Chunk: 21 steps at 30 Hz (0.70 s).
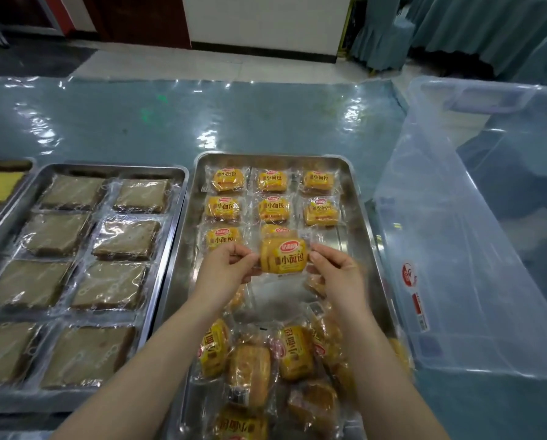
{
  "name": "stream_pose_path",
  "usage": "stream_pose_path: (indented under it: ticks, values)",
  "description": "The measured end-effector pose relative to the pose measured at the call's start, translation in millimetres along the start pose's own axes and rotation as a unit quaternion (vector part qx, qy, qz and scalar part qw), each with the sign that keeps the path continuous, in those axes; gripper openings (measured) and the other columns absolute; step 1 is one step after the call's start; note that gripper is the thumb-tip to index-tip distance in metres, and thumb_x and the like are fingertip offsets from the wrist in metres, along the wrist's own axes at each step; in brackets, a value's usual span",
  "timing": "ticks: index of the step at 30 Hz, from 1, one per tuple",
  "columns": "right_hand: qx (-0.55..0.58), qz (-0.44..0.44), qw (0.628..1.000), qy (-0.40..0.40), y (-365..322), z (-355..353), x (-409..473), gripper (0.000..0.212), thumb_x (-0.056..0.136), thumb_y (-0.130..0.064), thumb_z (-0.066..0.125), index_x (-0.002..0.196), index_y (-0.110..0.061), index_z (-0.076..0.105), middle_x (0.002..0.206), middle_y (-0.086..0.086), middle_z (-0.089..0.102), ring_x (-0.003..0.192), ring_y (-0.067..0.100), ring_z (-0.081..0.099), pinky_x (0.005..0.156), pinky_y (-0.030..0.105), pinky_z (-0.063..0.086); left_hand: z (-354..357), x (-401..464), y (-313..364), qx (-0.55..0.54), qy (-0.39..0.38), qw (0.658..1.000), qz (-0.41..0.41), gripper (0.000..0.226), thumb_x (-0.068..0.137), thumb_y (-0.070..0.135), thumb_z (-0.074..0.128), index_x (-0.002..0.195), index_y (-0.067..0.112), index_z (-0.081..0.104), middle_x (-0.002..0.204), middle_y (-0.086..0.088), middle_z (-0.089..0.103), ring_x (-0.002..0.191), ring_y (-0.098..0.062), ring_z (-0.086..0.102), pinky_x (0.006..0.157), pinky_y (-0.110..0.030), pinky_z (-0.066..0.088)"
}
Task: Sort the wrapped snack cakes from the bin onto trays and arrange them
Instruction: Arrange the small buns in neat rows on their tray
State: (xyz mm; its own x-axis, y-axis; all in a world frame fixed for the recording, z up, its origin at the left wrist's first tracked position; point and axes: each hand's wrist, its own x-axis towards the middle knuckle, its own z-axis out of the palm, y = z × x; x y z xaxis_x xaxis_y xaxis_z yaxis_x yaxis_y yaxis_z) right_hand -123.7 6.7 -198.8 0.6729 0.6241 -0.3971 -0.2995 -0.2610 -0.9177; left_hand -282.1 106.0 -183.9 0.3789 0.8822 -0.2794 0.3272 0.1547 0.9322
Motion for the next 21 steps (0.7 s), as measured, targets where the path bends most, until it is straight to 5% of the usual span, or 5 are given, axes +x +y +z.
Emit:
stream_pose_path:
  ticks: [5,9,13,17,21]
  values:
    - [0.001,-0.067,0.984,0.165,-3.9,-15.7,33.0,0.019,0.090,-0.013,0.063,0.096,-0.027,0.075,0.088,-0.011,0.073,0.079,0.006,0.068,0.066,0.024,0.056,5.3,17.2,-8.9,0.082,-0.017,0.995,0.046,0.009,0.087,0.018,0.063,0.093,0.025,0.062,0.096,0.014,0.067,0.091,-0.001,0.062,0.079,-0.020,0.047]
    - [-0.067,-0.085,0.974,0.200,-13.1,-23.9,68.3,0.020,0.092,-0.011,0.057,0.087,-0.024,0.071,0.085,-0.004,0.071,0.081,0.015,0.066,0.072,0.030,0.052,-7.0,28.0,-22.7,0.221,-0.020,0.969,0.106,0.033,0.085,0.017,0.065,0.111,0.035,0.056,0.119,0.016,0.058,0.107,-0.002,0.052,0.087,-0.020,0.039]
    - [-0.288,-0.065,0.944,0.149,-18.8,-24.2,92.9,0.024,0.094,-0.019,0.052,0.113,-0.017,0.068,0.103,-0.001,0.069,0.094,0.019,0.060,0.078,0.028,0.043,-21.4,28.8,-37.2,0.291,-0.085,0.947,0.106,0.060,0.079,0.024,0.071,0.129,0.043,0.043,0.147,0.013,0.035,0.138,-0.010,0.027,0.113,-0.041,0.025]
    - [-0.511,-0.151,0.832,0.157,-9.5,-14.8,85.1,0.060,0.091,-0.035,0.057,0.145,-0.019,0.035,0.148,0.008,0.040,0.136,0.030,0.033,0.112,0.040,0.024,-26.2,22.2,-53.3,0.367,-0.114,0.914,0.128,0.067,0.080,0.037,0.067,0.134,0.050,0.028,0.152,0.022,0.013,0.142,-0.006,0.000,0.111,-0.042,0.001]
    - [-0.610,-0.208,0.764,-0.029,10.1,-2.5,72.6,0.058,0.094,-0.040,0.050,0.147,-0.037,0.026,0.161,-0.002,0.009,0.147,0.025,0.002,0.116,0.044,0.006,-30.4,15.4,-67.0,0.389,-0.118,0.904,0.133,0.061,0.085,0.044,0.060,0.139,0.043,0.033,0.152,0.020,0.006,0.142,-0.008,-0.004,0.107,-0.039,-0.001]
